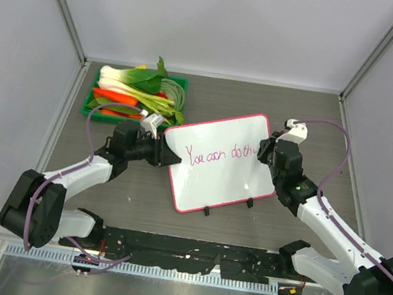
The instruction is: Write a sentence on the whiteboard
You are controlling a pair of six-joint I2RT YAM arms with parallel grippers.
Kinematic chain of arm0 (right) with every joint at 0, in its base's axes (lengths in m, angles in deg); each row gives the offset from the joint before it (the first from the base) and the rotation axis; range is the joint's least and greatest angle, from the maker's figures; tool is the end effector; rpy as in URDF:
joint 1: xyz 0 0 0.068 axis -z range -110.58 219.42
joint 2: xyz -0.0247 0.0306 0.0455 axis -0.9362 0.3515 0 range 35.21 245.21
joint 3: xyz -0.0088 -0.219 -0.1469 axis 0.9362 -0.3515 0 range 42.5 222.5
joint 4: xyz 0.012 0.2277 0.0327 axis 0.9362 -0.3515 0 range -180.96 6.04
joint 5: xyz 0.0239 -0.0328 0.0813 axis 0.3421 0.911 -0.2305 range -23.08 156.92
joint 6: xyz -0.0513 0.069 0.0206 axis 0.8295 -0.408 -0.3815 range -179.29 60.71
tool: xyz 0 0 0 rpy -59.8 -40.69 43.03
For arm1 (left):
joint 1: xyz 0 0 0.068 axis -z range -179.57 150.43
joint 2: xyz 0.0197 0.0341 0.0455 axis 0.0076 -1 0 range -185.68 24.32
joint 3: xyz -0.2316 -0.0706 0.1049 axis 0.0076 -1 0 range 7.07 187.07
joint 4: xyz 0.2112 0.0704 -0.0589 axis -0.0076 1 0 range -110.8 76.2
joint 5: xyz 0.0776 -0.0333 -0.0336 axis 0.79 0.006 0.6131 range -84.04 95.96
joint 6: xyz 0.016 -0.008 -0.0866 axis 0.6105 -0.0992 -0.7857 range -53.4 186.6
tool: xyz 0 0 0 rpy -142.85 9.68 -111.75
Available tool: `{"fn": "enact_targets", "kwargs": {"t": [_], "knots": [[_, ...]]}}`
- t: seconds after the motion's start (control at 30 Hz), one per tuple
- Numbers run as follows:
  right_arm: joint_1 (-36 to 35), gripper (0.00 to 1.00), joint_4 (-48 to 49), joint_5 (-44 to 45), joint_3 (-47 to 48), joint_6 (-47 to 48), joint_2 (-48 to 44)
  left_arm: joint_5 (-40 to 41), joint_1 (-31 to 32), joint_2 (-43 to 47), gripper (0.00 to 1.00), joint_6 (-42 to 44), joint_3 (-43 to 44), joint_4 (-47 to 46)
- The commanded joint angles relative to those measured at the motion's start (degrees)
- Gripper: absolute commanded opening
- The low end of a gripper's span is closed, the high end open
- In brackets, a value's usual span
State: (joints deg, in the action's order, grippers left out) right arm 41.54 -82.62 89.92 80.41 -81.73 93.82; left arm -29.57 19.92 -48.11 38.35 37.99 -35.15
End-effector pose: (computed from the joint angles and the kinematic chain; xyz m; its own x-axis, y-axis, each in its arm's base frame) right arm 0.2303 0.0872 0.2637 -0.3106 0.2331 -0.9215 0.0151 0.9706 0.2404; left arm 0.2336 -0.1310 0.1982 -0.7383 -0.1473 -0.6582 0.4649 0.5959 -0.6548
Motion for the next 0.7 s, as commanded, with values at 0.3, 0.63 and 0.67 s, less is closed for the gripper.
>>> {"fn": "enact_targets", "kwargs": {"t": [0.3,0.63,0.67], "knots": [[0.28,0.01,-0.29,-0.77,1.02,-0.85,-2.01,12.59,-0.68,-1.85,0.00,10.50,-1.82,3.54],[0.28,0.01,2.70,0.28,5.68,0.02,0.71,12.59,-0.68,-1.93,0.00,10.50,-1.82,3.54],[0.28,0.01,2.70,0.63,6.20,0.20,1.06,12.59,-0.68,-1.93,0.00,10.50,-1.82,3.54]]}}
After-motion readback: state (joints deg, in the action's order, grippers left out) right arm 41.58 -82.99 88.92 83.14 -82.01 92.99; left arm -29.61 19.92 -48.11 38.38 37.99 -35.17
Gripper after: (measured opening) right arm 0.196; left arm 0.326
